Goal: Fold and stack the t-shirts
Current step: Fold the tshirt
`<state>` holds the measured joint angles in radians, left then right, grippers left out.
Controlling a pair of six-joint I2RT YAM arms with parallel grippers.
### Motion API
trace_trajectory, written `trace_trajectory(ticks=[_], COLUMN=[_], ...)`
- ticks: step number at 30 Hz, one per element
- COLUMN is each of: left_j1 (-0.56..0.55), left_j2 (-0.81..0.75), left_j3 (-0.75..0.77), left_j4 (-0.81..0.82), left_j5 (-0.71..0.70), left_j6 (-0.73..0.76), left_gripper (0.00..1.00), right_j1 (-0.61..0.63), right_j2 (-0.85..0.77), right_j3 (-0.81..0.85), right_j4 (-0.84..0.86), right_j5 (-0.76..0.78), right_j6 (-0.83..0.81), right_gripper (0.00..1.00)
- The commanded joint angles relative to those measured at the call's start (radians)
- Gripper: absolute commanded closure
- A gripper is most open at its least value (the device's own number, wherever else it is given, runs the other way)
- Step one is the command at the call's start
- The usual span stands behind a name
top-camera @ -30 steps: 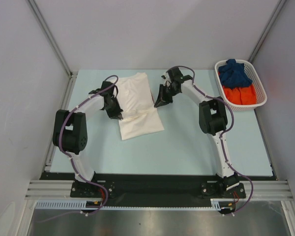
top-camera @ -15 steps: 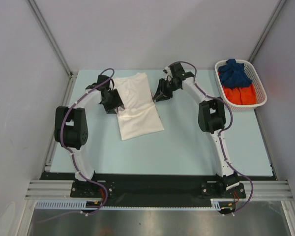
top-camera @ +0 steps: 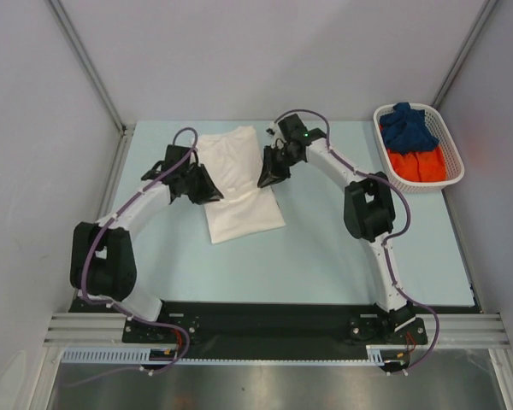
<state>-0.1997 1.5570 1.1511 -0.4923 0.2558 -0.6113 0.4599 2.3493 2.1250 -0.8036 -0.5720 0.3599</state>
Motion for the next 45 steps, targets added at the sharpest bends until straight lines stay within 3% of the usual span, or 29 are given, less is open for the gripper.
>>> trace_trajectory(ticks=[1, 2, 5, 13, 28, 33, 35, 38, 39, 40, 42, 45], left_j1=[-0.040, -0.049, -0.049, -0.006, 0.123, 0.149, 0.149, 0.144, 0.144, 0.143, 0.143, 0.135], left_j2=[0.050, 0.072, 0.141, 0.345, 0.508, 0.546, 0.480, 0.324, 0.272, 0.229, 0.103, -0.040], left_j3=[-0.086, -0.090, -0.083, 0.007, 0.167, 0.254, 0.256, 0.233, 0.210, 0.197, 0.149, 0.025], left_j4=[0.176, 0.196, 0.271, 0.351, 0.357, 0.311, 0.275, 0.200, 0.183, 0.169, 0.109, 0.037], left_j5=[0.146, 0.154, 0.175, 0.197, 0.223, 0.235, 0.217, 0.159, 0.143, 0.114, 0.089, 0.079], left_j6=[-0.088, -0.096, -0.107, -0.088, -0.011, 0.062, 0.102, 0.149, 0.159, 0.165, 0.168, 0.133], left_gripper=[0.78, 0.80, 0.82, 0.84, 0.86, 0.86, 0.80, 0.58, 0.47, 0.43, 0.37, 0.32], right_j1=[0.037, 0.037, 0.037, 0.023, -0.084, -0.119, -0.121, -0.125, -0.130, -0.132, -0.133, -0.135], right_j2=[-0.045, -0.042, -0.018, 0.099, 0.248, 0.297, 0.269, 0.141, 0.099, 0.028, -0.060, -0.215], right_j3=[-0.059, -0.072, -0.088, -0.089, 0.061, 0.182, 0.225, 0.167, 0.098, 0.058, -0.120, -0.387], right_j4=[0.072, 0.113, 0.171, 0.314, 0.493, 0.408, 0.276, 0.120, 0.086, 0.017, 0.001, 0.055], right_j5=[-0.003, -0.026, -0.063, -0.095, -0.146, -0.150, -0.140, -0.057, -0.020, 0.004, 0.033, 0.008], right_j6=[0.017, 0.042, 0.068, 0.109, 0.244, 0.238, 0.186, 0.081, 0.027, 0.007, -0.035, -0.055], right_gripper=[0.83, 0.91, 1.00, 1.00, 0.99, 0.98, 0.97, 0.91, 0.90, 0.86, 0.79, 0.59])
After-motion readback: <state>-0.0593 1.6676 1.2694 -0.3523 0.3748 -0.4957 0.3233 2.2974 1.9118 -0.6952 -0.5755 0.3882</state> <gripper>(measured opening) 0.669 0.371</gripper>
